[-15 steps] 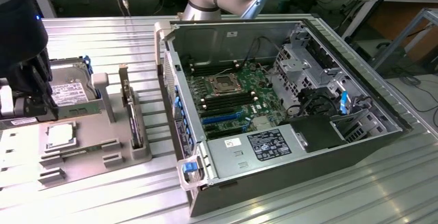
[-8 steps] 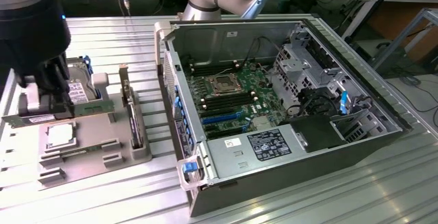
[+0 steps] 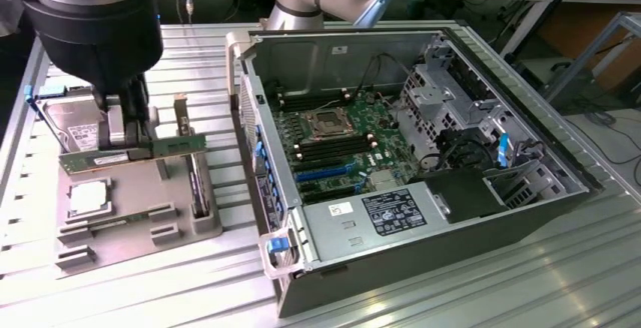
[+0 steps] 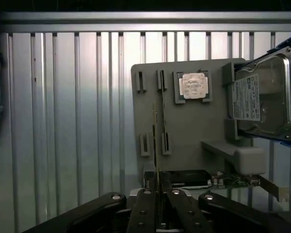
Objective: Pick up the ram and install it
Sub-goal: 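Pick up the ram and move it above insertion slot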
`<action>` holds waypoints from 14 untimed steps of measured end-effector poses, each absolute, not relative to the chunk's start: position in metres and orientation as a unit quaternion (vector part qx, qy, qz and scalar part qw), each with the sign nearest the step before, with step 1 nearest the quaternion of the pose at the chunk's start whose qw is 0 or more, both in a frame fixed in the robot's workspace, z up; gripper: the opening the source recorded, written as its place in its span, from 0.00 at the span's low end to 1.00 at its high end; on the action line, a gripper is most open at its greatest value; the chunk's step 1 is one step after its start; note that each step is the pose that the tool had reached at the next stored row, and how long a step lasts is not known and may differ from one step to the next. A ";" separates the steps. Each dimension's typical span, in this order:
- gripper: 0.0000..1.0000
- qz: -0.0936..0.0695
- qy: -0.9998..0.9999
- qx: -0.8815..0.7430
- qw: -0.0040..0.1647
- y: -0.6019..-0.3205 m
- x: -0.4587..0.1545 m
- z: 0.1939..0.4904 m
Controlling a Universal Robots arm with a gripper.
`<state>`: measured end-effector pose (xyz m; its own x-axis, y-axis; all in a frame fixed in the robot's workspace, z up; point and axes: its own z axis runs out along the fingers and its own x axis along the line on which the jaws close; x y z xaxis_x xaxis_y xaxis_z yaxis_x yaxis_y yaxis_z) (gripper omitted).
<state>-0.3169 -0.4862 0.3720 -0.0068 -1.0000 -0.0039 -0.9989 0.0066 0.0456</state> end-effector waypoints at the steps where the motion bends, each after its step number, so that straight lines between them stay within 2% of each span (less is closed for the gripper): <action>1: 0.14 -0.018 -0.709 0.705 0.015 -0.484 -0.315 0.372; 14: 0.14 -0.021 -0.709 0.705 0.018 -0.472 -0.232 0.373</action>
